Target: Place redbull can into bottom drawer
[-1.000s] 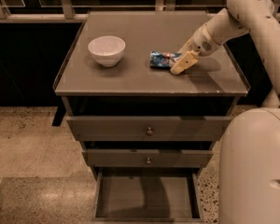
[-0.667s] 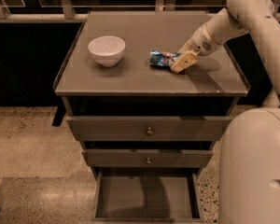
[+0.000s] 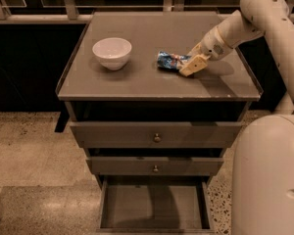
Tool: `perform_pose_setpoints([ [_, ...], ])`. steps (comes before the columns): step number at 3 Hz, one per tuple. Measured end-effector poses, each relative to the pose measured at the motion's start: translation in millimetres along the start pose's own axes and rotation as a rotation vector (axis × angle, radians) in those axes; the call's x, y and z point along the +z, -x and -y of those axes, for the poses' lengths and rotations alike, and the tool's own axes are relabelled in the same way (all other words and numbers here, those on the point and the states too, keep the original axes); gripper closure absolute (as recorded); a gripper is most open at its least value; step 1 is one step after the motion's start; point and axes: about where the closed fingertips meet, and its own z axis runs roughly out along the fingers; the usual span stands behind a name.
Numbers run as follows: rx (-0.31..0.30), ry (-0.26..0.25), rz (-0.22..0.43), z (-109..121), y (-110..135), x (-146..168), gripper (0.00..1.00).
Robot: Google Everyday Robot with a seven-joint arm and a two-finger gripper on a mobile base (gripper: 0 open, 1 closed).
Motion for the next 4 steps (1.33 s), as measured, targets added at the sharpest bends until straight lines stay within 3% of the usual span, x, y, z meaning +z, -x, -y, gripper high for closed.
perform_pose_setpoints([
  [1, 0.014, 0.004, 0.024, -14.8, -2.6, -7.5, 1.0],
  [2, 0.042, -0.09, 0.12, -51.6, 10.1, -65.2, 1.0],
  [3, 0.094, -0.138, 0.163, -98.5, 10.9, -94.8, 1.0],
  [4, 0.123, -0.087, 0.127, -117.2, -10.4, -71.6, 1.0],
])
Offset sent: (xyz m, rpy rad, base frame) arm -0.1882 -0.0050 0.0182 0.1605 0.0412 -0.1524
